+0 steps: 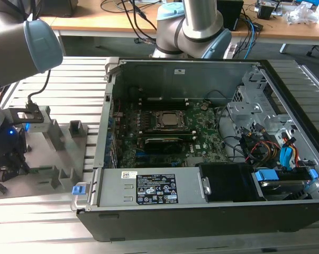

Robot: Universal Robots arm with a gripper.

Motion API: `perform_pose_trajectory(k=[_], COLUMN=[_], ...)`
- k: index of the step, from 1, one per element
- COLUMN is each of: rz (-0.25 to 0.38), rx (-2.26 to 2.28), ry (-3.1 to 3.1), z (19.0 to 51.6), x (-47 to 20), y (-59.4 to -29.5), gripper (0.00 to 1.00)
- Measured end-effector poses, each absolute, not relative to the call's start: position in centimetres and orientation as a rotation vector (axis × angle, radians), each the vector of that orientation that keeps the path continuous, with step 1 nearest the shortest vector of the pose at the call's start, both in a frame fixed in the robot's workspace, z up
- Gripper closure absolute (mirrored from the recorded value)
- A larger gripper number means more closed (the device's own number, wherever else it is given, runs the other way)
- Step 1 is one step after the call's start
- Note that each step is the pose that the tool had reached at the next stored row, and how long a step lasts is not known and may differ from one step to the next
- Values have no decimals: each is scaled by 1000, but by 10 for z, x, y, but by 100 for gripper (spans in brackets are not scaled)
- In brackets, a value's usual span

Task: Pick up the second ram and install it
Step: 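Pick up the second ram and move it above second insertion slot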

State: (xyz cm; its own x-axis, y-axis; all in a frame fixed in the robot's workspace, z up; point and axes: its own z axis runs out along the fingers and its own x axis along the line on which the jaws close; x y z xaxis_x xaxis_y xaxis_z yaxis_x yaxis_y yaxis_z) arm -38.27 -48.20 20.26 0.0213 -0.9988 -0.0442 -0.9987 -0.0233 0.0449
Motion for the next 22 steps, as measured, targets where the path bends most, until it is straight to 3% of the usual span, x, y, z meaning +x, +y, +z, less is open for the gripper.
perform_pose_trajectory(k=[22], rz=[-99], rx=[2244], ry=[-2195], z=[233], x=[-383], y=[-482], gripper=[86])
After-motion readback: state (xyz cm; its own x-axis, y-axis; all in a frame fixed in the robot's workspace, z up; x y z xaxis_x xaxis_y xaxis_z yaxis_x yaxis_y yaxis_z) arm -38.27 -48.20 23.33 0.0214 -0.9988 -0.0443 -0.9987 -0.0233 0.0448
